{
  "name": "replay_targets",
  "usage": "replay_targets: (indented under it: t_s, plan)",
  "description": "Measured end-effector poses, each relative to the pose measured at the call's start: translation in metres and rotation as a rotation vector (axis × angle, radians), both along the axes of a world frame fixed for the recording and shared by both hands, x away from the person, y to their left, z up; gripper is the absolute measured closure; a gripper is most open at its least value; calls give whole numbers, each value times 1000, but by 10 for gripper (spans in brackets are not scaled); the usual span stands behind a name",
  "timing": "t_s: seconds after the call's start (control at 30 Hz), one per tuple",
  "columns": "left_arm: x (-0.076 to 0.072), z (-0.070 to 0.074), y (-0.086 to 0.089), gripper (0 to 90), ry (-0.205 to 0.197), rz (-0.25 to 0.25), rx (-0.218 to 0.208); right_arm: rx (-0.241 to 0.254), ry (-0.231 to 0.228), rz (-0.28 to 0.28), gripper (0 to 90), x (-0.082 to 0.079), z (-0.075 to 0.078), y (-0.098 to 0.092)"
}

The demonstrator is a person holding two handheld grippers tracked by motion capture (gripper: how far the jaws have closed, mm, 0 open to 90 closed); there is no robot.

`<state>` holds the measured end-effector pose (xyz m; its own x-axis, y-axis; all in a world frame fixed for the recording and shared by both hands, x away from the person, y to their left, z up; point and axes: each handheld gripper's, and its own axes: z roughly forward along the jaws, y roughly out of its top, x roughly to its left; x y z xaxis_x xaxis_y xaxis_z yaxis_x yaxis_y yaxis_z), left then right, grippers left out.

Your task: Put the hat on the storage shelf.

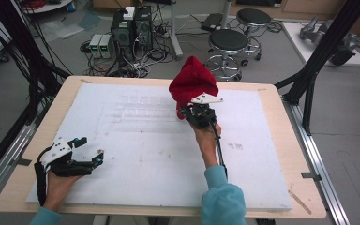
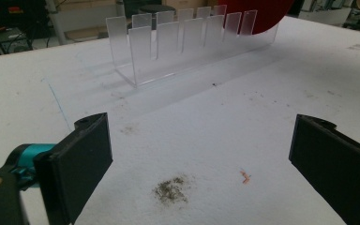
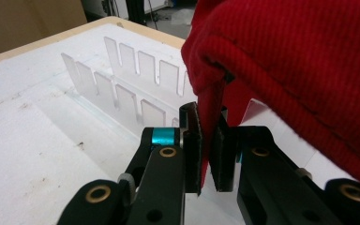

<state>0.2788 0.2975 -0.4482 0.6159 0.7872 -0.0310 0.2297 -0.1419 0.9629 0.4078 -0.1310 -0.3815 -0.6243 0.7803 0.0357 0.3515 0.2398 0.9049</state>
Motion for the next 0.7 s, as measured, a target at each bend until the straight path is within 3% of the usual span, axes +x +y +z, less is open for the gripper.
replay_targets:
  t_s: [0.43,0.57,0.6,0.7]
  plan:
    - [0,0,2,66,4,-2,-19,-40,48,-15,832,-4,0,0]
    - [0,0,3,65,3,0,-23,-80,64,-24,720,-6,-2,2]
    - [0,0,3,66,2,0,-23,-83,61,-21,718,-7,-2,2]
    - [0,0,3,66,0,3,-32,-81,29,-24,577,-14,-3,-1]
